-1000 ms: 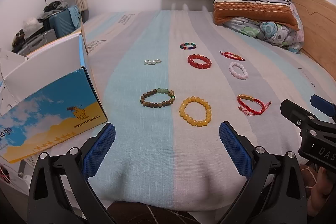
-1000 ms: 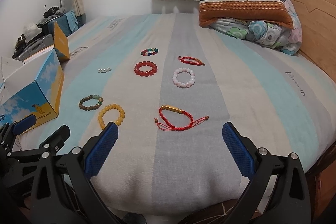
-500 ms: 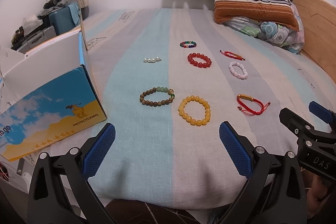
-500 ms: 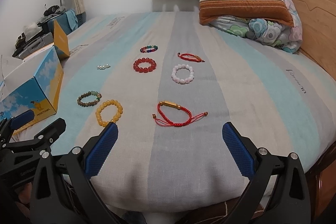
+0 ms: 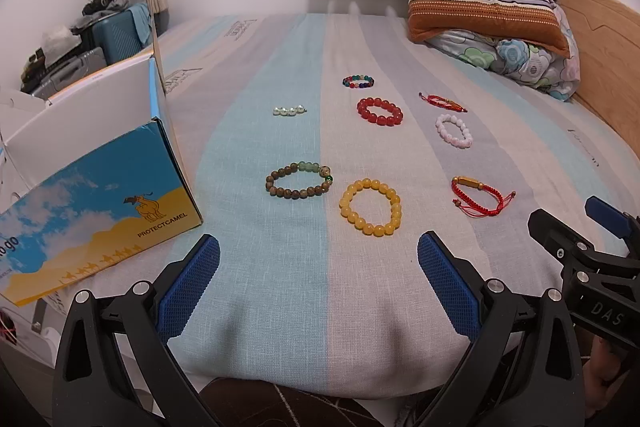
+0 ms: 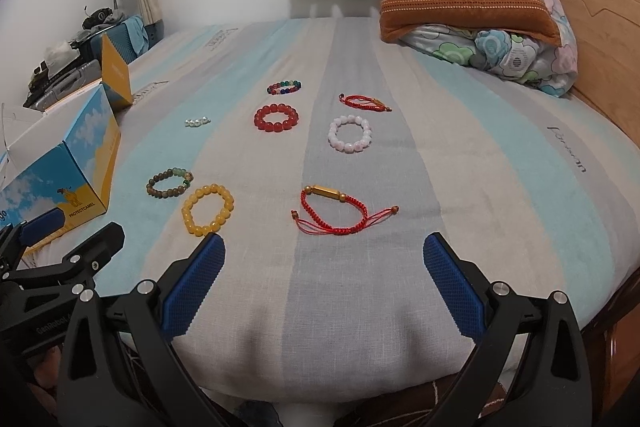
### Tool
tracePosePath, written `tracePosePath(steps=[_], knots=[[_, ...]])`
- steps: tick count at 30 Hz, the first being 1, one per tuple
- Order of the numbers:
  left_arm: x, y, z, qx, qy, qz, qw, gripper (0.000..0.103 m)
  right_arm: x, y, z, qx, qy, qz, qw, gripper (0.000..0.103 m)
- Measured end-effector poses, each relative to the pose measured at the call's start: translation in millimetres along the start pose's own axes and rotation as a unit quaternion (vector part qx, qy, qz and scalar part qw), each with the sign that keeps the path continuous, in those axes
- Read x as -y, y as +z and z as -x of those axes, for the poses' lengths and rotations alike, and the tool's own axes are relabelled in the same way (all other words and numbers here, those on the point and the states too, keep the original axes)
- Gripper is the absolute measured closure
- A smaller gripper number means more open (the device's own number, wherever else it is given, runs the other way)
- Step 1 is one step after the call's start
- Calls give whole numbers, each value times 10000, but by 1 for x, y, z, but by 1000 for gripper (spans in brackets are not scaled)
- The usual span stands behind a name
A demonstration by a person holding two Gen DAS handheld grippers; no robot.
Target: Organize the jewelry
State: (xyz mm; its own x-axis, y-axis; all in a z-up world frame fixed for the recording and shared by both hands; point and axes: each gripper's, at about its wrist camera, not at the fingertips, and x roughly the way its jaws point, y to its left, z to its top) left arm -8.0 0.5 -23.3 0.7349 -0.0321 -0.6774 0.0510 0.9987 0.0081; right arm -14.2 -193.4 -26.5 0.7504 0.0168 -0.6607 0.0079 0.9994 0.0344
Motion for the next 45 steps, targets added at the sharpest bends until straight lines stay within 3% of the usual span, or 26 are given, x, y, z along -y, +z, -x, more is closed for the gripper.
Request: tracePosePath(steps=[18, 21, 29, 35, 41, 45], knots=[[-2, 2, 3, 31, 13, 63, 10000, 6, 0, -1, -1, -6, -11, 6, 10000, 7], [-5, 9, 9, 110, -66, 153, 9998, 6, 2, 1, 0, -24, 6, -11, 10000, 7], [-9, 47, -18, -157, -30, 150, 9998, 6, 8, 38, -11, -178, 5, -79, 9998, 7], [-8, 79, -65, -675, -118, 187, 9975, 6, 14, 66, -44, -629, 11, 53, 9980, 7], [-9, 94, -123, -1239, -38, 192, 9921, 6, 12, 72, -113, -1710, 292, 426, 9839, 7], [-12, 83, -150, -1456, -56, 198, 9891, 6, 14, 60, -131, -1759, 346, 426, 9829, 7]])
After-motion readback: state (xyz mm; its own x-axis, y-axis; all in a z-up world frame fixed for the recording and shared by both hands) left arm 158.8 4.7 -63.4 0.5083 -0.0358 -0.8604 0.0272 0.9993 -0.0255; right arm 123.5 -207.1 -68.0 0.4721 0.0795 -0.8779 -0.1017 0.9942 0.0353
